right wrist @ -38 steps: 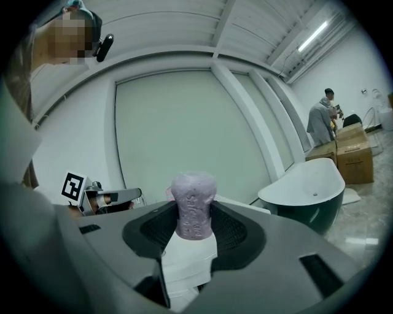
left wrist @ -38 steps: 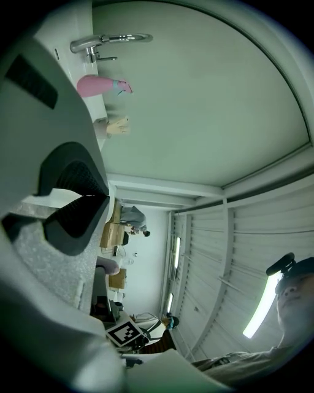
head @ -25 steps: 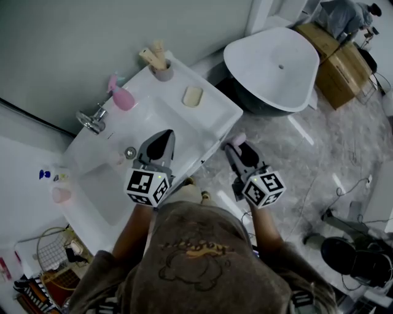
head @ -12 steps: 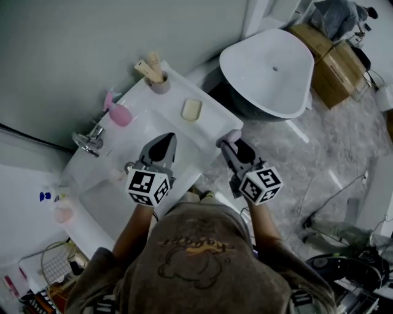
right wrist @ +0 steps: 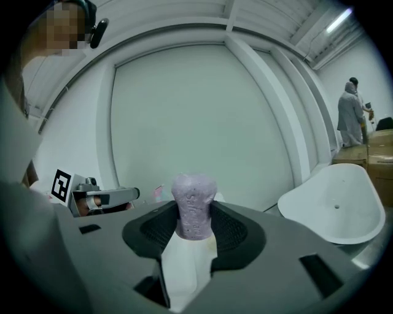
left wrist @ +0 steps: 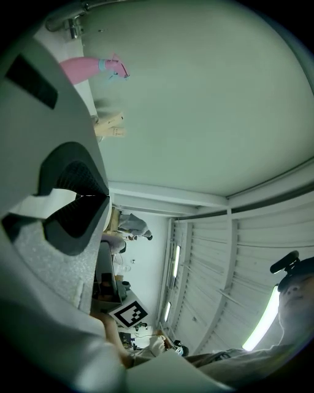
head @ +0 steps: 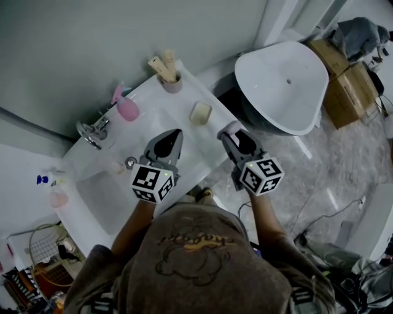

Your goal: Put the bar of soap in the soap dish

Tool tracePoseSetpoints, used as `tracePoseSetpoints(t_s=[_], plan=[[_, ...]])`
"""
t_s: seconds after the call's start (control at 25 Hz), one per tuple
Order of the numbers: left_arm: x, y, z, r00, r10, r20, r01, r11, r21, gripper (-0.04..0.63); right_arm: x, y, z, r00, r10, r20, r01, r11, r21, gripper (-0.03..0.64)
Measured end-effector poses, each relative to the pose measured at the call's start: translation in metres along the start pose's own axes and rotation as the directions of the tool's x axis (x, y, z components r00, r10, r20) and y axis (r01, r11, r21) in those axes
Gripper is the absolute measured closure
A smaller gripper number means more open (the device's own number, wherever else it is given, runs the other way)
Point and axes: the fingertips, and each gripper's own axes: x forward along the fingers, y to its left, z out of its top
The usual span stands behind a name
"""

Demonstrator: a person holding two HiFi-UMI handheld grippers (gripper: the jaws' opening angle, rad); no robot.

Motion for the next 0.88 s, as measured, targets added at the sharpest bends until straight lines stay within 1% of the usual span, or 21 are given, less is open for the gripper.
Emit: tracePoseSetpoints(t_s=[0.12, 0.4, 0.68, 0.88], plan=[[0.002, 0.003, 0.0, 1.0, 0.014, 0.001, -0.014, 1.0, 0.004, 0.591, 0.019, -0.006, -0.002, 0.999, 0.017, -0.033, -0.018, 1.0, -0.016, 0.439], [0.001, 0.015, -0.002, 0.998, 0.055, 0.0, -0.055, 0.998, 0.004, 0.591, 0.064, -0.017, -0.023, 0.992, 0.05, -0.115, -0.053, 0.998, -0.022, 0.439], [0.0, 0.024, -0.007, 0.997, 0.076, -0.018, -0.076, 0.997, -0.003, 0.591, 0.1, -0.041, -0.05, 0.981, 0.037, -0.192, -0.039, 0.999, -0.006, 0.439], [-0.001, 0.035, -0.011, 0.995, 0.096, -0.031, -0.096, 0.995, -0.01, 0.591, 0.124, -0.056, -0.071, 0.968, 0.02, -0.252, -0.021, 1.0, -0.003, 0.439]])
